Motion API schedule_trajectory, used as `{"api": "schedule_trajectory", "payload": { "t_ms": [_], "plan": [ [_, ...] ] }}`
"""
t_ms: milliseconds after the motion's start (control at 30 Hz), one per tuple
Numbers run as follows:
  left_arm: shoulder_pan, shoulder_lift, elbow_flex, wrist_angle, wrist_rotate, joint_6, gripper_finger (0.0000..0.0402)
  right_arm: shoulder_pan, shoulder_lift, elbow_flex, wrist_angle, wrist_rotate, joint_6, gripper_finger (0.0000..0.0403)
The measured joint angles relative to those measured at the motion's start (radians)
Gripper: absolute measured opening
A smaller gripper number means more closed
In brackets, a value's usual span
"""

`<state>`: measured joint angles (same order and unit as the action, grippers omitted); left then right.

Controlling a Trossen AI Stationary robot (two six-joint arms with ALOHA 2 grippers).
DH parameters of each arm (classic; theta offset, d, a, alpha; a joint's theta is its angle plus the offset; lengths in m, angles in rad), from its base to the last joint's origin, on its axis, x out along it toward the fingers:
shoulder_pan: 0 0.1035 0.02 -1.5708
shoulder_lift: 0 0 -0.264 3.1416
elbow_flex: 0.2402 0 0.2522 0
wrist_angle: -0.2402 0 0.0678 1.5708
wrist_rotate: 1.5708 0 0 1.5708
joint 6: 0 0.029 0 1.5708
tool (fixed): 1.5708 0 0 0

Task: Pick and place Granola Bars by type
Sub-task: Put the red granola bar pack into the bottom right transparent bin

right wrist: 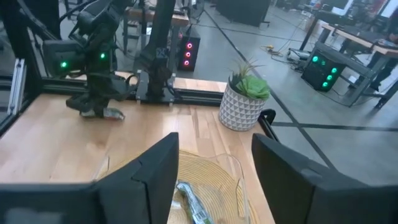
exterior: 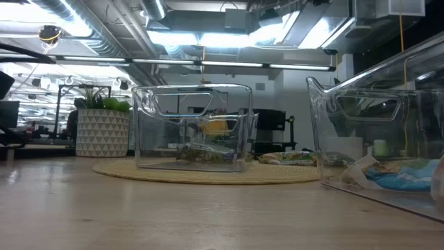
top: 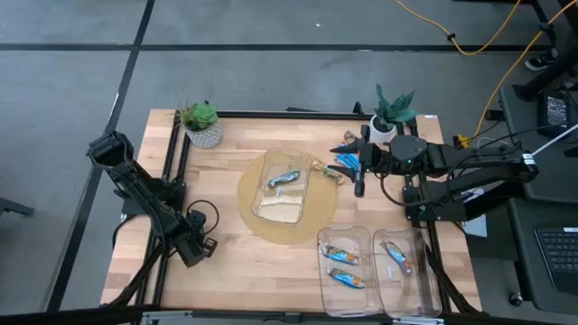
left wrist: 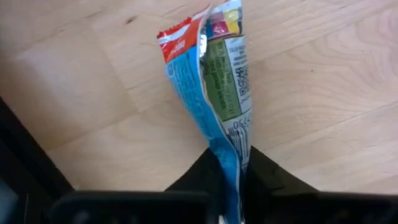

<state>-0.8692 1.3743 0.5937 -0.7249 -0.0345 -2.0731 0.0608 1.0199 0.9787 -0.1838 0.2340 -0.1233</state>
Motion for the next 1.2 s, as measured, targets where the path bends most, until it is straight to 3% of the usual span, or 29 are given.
{"api": "schedule_trajectory", "payload": {
  "t_ms": [367, 733, 967, 1200],
  "plan": [
    [0.0, -0.007, 0.059, -0.069, -0.027, 0.018, 0.0016, 0.0, 0.0, 0.0, -0.031, 0.0, 0.017, 0.0205],
    [0.001, -0.008, 0.183, -0.2, -0.148, 0.045, 0.0015, 0.0, 0.0, 0.0, -0.031, 0.0, 0.017, 0.0205],
    [0.015, -0.032, 0.329, -0.43, -0.306, 0.063, 0.001, 0.0, 0.0, 0.0, -0.038, 0.0, 0.037, 0.0205],
    [0.075, -0.097, 0.518, -0.622, -0.529, 0.222, 0.0013, 0.0, 0.0, 0.0, -0.043, 0.0, 0.04, 0.0205]
  ]
}}
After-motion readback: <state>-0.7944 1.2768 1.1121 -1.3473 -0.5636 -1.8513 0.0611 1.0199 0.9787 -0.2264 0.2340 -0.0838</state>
